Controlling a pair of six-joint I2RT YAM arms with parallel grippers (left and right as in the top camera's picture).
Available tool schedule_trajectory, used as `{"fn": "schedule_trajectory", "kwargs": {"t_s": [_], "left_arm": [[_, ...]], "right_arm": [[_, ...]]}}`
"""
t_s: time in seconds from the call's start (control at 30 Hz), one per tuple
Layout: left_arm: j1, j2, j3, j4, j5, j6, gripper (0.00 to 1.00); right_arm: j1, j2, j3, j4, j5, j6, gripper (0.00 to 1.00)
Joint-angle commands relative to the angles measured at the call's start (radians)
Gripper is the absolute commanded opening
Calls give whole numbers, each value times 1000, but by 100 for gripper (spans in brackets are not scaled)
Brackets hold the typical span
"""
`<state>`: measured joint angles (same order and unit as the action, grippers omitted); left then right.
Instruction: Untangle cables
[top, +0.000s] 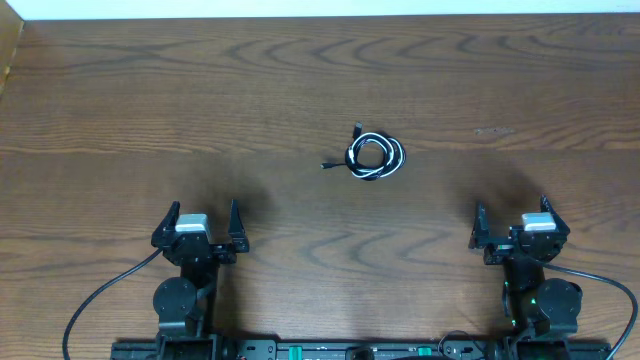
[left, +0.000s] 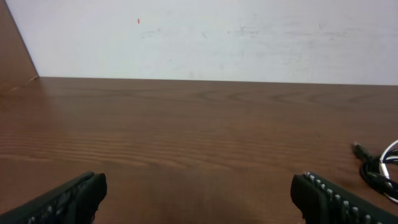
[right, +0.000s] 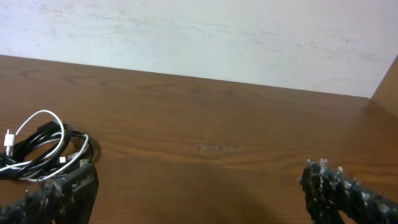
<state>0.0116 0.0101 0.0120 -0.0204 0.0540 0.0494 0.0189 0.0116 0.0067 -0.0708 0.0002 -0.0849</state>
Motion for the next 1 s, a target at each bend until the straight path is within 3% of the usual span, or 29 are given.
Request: {"fn": "schedule_trajectory", "kwargs": {"t_s": [0.0, 0.97], "left_arm": [[5, -5, -8, -47, 6, -5, 100], [5, -5, -8, -47, 6, -5, 100]], "right_arm": [[-5, -6, -1, -5, 5, 2, 99], [-5, -6, -1, -1, 35, -10, 99]]}}
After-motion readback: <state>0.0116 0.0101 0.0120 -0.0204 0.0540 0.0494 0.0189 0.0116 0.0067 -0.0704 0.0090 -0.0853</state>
